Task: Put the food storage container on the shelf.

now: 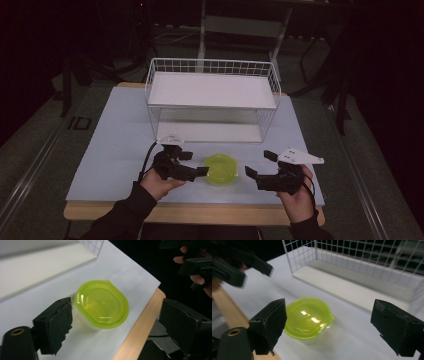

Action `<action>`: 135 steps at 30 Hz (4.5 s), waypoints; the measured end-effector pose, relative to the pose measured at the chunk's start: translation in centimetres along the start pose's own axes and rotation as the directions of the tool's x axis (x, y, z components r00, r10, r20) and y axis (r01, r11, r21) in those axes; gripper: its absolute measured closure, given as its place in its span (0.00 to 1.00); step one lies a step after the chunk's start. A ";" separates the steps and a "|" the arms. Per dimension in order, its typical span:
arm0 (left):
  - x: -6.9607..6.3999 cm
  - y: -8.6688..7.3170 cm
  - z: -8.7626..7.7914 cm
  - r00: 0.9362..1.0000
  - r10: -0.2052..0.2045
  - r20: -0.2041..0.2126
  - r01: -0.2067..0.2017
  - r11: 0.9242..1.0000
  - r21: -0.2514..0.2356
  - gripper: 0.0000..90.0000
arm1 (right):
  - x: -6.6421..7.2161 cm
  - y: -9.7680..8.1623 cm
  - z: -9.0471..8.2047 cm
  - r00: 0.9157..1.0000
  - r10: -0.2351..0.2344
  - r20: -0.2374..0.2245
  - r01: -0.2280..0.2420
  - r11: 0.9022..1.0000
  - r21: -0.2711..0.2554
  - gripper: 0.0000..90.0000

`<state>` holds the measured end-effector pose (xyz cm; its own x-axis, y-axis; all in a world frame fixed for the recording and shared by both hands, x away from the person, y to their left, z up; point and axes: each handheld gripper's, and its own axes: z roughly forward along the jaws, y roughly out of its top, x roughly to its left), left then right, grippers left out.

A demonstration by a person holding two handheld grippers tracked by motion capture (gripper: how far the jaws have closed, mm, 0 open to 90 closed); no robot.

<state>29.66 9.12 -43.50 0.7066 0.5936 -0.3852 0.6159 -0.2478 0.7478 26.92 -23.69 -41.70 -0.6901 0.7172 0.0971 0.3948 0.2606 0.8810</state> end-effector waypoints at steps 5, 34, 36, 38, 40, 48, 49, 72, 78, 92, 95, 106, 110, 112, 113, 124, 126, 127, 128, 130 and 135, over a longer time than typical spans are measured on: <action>0.4 0.3 1.9 0.999 -0.053 -0.009 0.053 0.997 0.049 0.17 | -0.7 -0.2 1.6 0.993 0.106 -0.052 -0.103 0.994 0.044 0.15; 3.3 -2.8 5.9 0.961 -0.275 -0.006 0.273 0.951 0.145 0.75 | -2.0 -3.4 8.5 0.882 0.472 0.005 -0.442 0.823 0.358 0.78; 3.0 -2.8 5.7 0.960 -0.279 -0.011 0.277 0.948 0.156 0.78 | -1.7 -3.4 8.4 0.879 0.476 0.004 -0.445 0.819 0.362 0.82; 2.8 -2.8 5.6 0.959 -0.281 -0.021 0.281 0.948 0.151 0.81 | -1.5 -3.4 8.2 0.880 0.476 0.005 -0.446 0.821 0.357 0.84; 2.4 -2.9 5.4 0.960 -0.276 -0.040 0.279 0.948 0.155 0.85 | -1.2 -3.2 8.0 0.888 0.460 0.010 -0.435 0.833 0.342 0.88; 2.1 -2.2 3.9 0.956 -0.293 -0.032 0.295 0.951 0.093 0.90 | -0.1 -2.1 7.2 0.915 0.403 0.006 -0.388 0.875 0.290 0.89; 2.0 -2.0 3.6 0.958 -0.287 -0.027 0.288 0.954 0.084 0.90 | -0.1 -1.9 7.0 0.914 0.407 -0.002 -0.389 0.876 0.284 0.89; 1.0 4.6 -2.5 0.967 -0.253 -0.031 0.253 0.967 -0.013 0.91 | 0.6 6.2 5.4 0.931 0.358 -0.068 -0.341 0.922 0.182 0.89; 1.2 7.4 -4.1 0.965 -0.257 -0.046 0.255 0.966 -0.046 0.91 | 0.4 9.3 5.7 0.931 0.360 -0.067 -0.346 0.925 0.160 0.89; 2.0 12.5 -5.7 0.952 -0.290 -0.101 0.282 0.956 -0.080 0.91 | -0.8 14.7 7.0 0.932 0.360 -0.033 -0.353 0.927 0.126 0.89; 2.1 13.9 -5.8 0.949 -0.292 -0.118 0.282 0.955 -0.092 0.91 | -1.4 16.0 7.1 0.929 0.368 -0.025 -0.363 0.925 0.115 0.89; 3.9 17.2 -4.8 0.935 -0.321 -0.149 0.308 0.946 -0.103 0.90 | -3.4 18.8 8.5 0.908 0.418 0.018 -0.417 0.902 0.110 0.89; 5.1 17.5 -4.1 0.922 -0.355 -0.157 0.344 0.934 -0.090 0.90 | -4.2 19.3 9.6 0.896 0.442 0.039 -0.443 0.886 0.138 0.89; 5.3 17.6 -4.0 0.922 -0.351 -0.162 0.342 0.936 -0.086 0.90 | -4.4 19.3 10.1 0.892 0.449 0.042 -0.450 0.880 0.148 0.89; 5.4 17.6 -4.0 0.918 -0.360 -0.164 0.351 0.933 -0.086 0.90 | -4.5 19.3 10.3 0.890 0.454 0.042 -0.455 0.877 0.155 0.89; 6.1 18.5 -3.7 0.917 -0.351 -0.190 0.346 0.936 -0.059 0.89 | -4.9 20.4 11.1 0.879 0.472 0.072 -0.476 0.857 0.196 0.87; 6.1 18.6 -3.5 0.917 -0.351 -0.189 0.346 0.936 -0.060 0.87 | -5.1 20.6 11.2 0.876 0.476 0.072 -0.480 0.855 0.197 0.87; 6.1 18.6 -3.4 0.917 -0.352 -0.189 0.344 0.936 -0.070 0.87 | -5.3 20.7 11.3 0.877 0.475 0.073 -0.480 0.856 0.194 0.83; 6.0 18.6 -3.4 0.917 -0.348 -0.195 0.340 0.938 -0.073 0.87 | -5.3 20.7 11.3 0.877 0.475 0.073 -0.480 0.856 0.194 0.83; 5.8 18.8 -3.2 0.920 -0.345 -0.187 0.336 0.939 -0.076 0.87 | -5.4 20.7 11.4 0.877 0.475 0.070 -0.479 0.855 0.199 0.82; 6.1 18.9 -2.7 0.916 -0.347 -0.203 0.337 0.938 -0.085 0.76 | -5.9 20.6 11.6 0.874 0.477 0.087 -0.485 0.854 0.189 0.73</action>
<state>44.68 10.09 -30.22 0.3624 0.7849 -0.5026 0.7861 0.0323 0.6173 46.19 -15.02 -29.50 -0.3618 0.8080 0.4649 0.7865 -0.0031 0.6175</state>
